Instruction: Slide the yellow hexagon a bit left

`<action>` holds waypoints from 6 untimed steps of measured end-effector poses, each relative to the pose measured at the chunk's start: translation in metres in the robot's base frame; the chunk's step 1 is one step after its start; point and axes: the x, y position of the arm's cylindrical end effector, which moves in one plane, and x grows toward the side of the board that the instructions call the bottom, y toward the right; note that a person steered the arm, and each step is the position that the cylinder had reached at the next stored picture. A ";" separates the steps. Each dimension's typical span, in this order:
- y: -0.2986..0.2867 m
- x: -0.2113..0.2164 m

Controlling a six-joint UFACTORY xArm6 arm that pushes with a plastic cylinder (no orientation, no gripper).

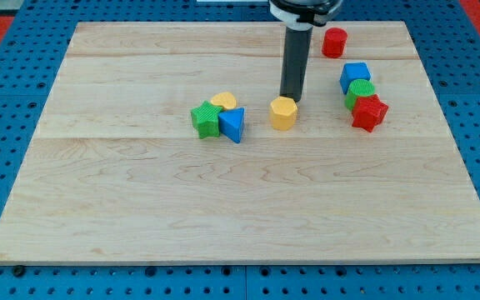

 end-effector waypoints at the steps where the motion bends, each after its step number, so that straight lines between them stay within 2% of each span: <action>1: 0.045 0.009; 2: 0.060 0.031; 3: 0.054 0.033; 6: 0.010 0.033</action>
